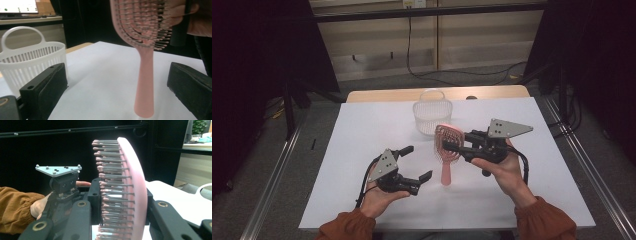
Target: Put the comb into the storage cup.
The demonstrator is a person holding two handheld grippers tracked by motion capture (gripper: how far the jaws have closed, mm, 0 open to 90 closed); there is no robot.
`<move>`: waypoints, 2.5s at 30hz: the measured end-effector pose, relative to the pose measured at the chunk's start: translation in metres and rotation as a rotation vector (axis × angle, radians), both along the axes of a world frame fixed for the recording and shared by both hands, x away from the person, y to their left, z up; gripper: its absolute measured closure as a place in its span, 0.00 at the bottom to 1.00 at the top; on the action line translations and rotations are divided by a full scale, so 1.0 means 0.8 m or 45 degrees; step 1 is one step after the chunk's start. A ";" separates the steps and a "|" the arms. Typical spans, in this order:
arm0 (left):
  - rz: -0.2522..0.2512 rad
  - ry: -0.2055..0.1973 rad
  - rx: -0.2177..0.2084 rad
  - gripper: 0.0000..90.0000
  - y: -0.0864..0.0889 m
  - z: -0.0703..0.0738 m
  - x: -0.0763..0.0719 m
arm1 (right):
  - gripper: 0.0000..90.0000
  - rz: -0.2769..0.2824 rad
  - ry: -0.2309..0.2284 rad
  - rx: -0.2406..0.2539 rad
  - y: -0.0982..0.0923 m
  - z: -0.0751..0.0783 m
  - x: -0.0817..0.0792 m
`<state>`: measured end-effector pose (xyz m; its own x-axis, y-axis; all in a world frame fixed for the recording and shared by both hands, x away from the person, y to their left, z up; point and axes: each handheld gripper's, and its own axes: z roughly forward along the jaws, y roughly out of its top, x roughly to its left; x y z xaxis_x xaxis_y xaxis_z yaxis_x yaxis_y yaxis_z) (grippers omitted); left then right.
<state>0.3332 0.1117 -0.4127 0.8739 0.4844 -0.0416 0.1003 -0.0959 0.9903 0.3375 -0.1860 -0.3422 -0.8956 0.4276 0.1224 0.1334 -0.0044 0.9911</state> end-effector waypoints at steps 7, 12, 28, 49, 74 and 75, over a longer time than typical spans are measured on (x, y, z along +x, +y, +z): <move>0.071 0.021 -0.033 0.05 0.010 0.005 0.001 | 0.72 -0.038 -0.011 -0.001 -0.002 0.001 -0.001; 0.105 0.034 -0.048 0.05 0.020 0.009 0.002 | 0.72 -0.082 -0.015 0.013 -0.008 0.002 0.001; 0.211 -0.009 -0.043 0.05 0.050 0.013 -0.012 | 0.72 -0.135 -0.023 -0.008 -0.011 0.004 0.004; 0.400 -0.017 -0.033 0.02 0.124 0.008 -0.017 | 0.72 -0.241 -0.034 0.022 -0.018 0.015 0.021; 0.493 -0.055 0.031 0.03 0.167 -0.013 -0.039 | 0.72 -0.318 -0.059 0.053 -0.013 0.034 0.047; 0.497 -0.058 0.029 0.03 0.166 -0.013 -0.040 | 0.72 -0.320 -0.064 0.053 -0.013 0.036 0.048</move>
